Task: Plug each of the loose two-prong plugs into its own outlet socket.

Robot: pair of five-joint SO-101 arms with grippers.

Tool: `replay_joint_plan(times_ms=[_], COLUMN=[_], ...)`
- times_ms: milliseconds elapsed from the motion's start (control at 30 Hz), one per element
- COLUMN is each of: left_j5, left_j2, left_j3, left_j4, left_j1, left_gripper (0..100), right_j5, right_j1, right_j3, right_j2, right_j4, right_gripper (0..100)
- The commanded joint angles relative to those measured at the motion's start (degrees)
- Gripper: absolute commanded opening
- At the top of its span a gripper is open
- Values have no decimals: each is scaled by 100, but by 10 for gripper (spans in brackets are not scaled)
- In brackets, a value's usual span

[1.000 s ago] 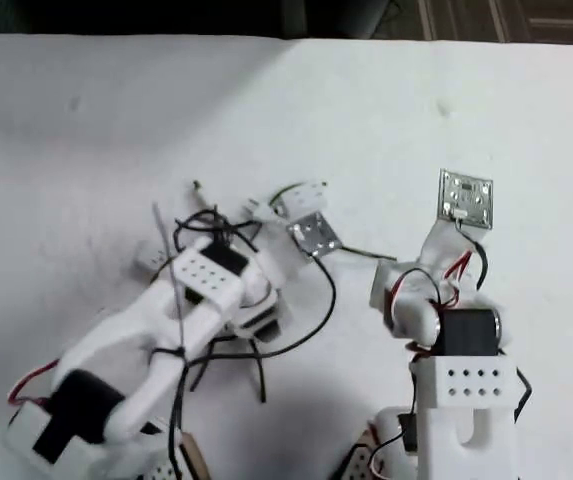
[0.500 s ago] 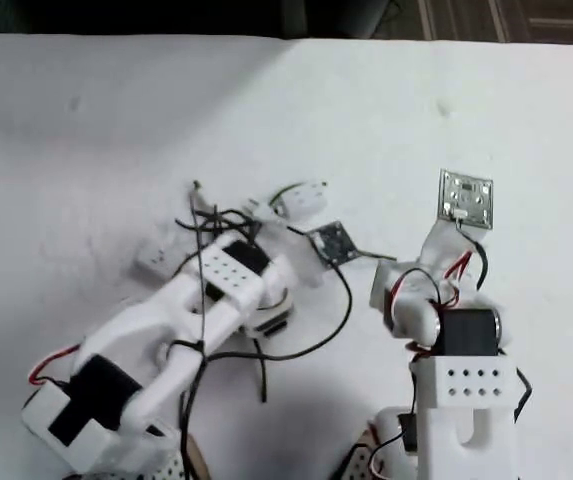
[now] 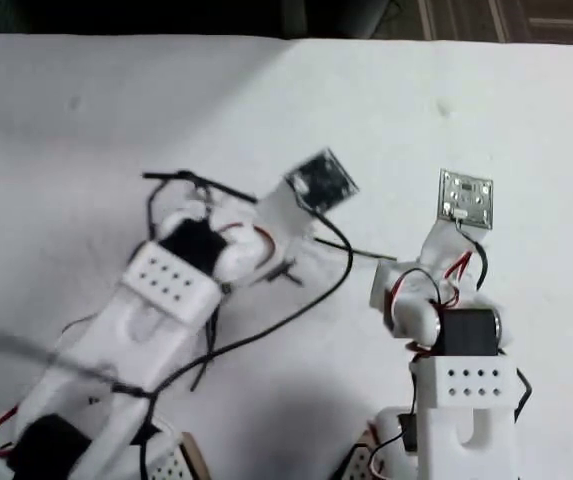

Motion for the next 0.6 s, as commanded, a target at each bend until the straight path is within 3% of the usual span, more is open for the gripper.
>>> replay_joint_plan(times_ms=[0,200,433,567], left_j5=[-9,-9,0,519], left_j2=[-444,-435,-57,963], left_j3=[-791,-1486,-1600,-2092], left_j4=[18,-202,-1486,-2101], left_j1=[-180,-400,-910,-1288], left_gripper=[23,23,22,22], right_j5=[70,70,70,70], right_j1=[13,13,-4,-110], right_j3=[-44,-35,97,105], right_j2=[-40,-40,-40,-40], right_j4=[-75,-66,-101,-101], right_gripper=[18,18,18,18])
